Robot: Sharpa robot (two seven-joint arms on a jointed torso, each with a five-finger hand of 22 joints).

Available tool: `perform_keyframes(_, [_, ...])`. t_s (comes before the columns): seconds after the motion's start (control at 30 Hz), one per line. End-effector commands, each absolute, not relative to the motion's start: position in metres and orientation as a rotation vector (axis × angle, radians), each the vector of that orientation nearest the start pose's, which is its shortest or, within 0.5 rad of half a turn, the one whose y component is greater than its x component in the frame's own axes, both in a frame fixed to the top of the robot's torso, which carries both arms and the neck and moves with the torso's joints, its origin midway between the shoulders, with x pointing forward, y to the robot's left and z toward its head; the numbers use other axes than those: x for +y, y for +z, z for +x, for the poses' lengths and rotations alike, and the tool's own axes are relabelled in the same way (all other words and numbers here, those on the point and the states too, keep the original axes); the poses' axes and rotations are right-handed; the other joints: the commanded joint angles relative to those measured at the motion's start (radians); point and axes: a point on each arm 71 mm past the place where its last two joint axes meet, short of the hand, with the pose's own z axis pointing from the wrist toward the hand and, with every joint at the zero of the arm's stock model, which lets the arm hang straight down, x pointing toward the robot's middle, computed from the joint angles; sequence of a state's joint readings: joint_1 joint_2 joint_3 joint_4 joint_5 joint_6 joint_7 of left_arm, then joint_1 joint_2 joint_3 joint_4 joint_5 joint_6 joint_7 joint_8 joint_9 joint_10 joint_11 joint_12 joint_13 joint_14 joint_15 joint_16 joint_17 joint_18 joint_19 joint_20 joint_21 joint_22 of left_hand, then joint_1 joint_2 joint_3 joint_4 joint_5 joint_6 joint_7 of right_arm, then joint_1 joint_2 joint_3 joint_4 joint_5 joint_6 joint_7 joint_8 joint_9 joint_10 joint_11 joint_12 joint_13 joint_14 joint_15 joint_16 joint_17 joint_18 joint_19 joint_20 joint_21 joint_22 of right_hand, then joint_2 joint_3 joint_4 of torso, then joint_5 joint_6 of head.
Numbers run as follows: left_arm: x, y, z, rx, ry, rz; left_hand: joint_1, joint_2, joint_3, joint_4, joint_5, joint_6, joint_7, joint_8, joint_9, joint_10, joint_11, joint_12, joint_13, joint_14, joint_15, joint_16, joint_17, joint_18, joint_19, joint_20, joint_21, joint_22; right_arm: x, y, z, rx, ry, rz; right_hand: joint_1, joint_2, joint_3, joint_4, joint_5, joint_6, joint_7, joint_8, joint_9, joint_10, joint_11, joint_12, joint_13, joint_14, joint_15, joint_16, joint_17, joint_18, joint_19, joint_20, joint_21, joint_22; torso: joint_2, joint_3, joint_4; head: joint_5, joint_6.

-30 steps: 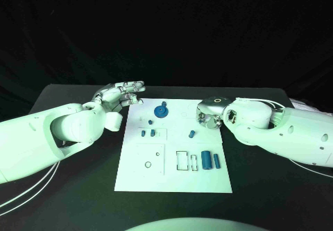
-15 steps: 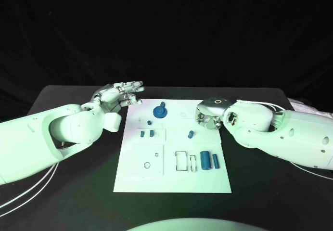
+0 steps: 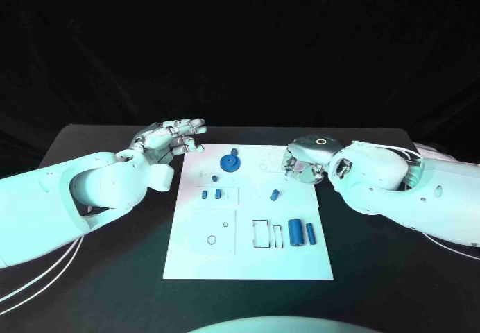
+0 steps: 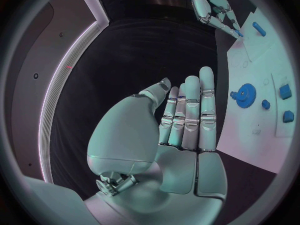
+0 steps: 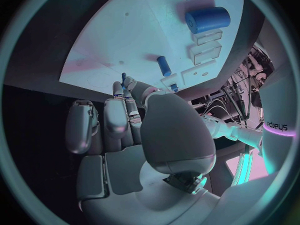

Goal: Assemble the parts on the task board

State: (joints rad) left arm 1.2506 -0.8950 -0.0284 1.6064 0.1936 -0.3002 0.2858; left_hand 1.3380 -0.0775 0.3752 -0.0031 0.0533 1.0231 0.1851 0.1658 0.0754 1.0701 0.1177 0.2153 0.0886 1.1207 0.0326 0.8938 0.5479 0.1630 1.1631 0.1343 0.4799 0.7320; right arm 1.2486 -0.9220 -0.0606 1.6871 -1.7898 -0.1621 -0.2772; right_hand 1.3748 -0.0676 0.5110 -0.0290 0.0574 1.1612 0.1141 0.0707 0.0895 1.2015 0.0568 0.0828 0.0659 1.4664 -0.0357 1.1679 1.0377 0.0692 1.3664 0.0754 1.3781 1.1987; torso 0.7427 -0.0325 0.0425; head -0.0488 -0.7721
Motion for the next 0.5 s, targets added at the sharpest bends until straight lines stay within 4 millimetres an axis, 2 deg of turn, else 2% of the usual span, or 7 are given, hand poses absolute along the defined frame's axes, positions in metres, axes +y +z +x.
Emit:
perform_keyframes(0.03, [0.211, -0.154, 0.484, 1.433, -1.619, -1.33, -0.007, 0.006, -0.005, -0.002, -0.003, -0.007, -0.002, 0.006, -0.001, -0.005, -0.001, 0.006, 0.001, -0.005, 0.003, 0.004, -0.002, 0.018, 0.007, -0.001, -0.006, -0.002, -0.191, -0.159, 0.456, 1.628, 0.403, -0.438, -0.011, -0.003, 0.001, 0.004, -0.002, 0.001, 0.004, -0.002, 0.001, 0.004, 0.003, 0.0, 0.0, 0.026, 0.006, 0.007, 0.002, 0.009, 0.001, 0.003, 0.004, 0.001, 0.0, 0.0, 0.0016, 0.003, -0.002])
perform_keyframes(0.2, [0.211, -0.154, 0.485, 1.433, -1.618, -1.33, -0.007, 0.006, -0.005, -0.002, -0.003, -0.007, -0.002, 0.006, -0.001, -0.005, -0.001, 0.006, 0.001, -0.005, 0.003, 0.004, -0.002, 0.018, 0.007, -0.001, -0.006, -0.002, -0.177, -0.155, 0.446, 1.613, 0.468, -0.448, -0.011, -0.003, 0.002, 0.003, -0.001, 0.001, 0.004, -0.003, 0.001, 0.004, 0.003, -0.001, 0.0, 0.026, 0.008, 0.007, 0.002, 0.009, 0.001, 0.004, 0.004, 0.001, -0.001, 0.0001, 0.0032, 0.011, -0.003])
perform_keyframes(0.3, [0.211, -0.155, 0.485, 1.433, -1.618, -1.33, -0.006, 0.008, -0.012, -0.002, -0.003, -0.009, -0.001, 0.008, -0.001, -0.009, 0.0, 0.009, 0.001, -0.007, 0.003, 0.005, -0.004, 0.018, 0.008, -0.001, -0.009, -0.005, -0.162, -0.154, 0.439, 1.617, 0.524, -0.457, -0.012, -0.003, 0.003, 0.003, -0.001, 0.0, 0.005, -0.003, 0.001, 0.005, 0.004, -0.001, 0.0, 0.026, 0.01, 0.008, 0.003, 0.009, 0.001, 0.005, 0.004, 0.0, -0.001, -0.0006, 0.0007, 0.018, -0.005])
perform_keyframes(0.5, [0.209, -0.155, 0.485, 1.434, -1.623, -1.329, -0.007, 0.009, -0.015, -0.001, -0.003, -0.01, -0.001, 0.009, -0.002, -0.011, 0.0, 0.01, 0.001, -0.008, 0.003, 0.005, -0.005, 0.018, 0.008, -0.001, -0.011, -0.007, -0.133, -0.155, 0.427, 1.622, 0.61, -0.494, -0.013, -0.004, 0.004, 0.002, 0.001, -0.001, 0.007, -0.004, 0.001, 0.005, 0.005, -0.003, -0.001, 0.026, 0.013, 0.008, 0.002, 0.009, 0.0, 0.006, 0.003, -0.002, -0.001, -0.0024, 0.0017, 0.024, -0.007])
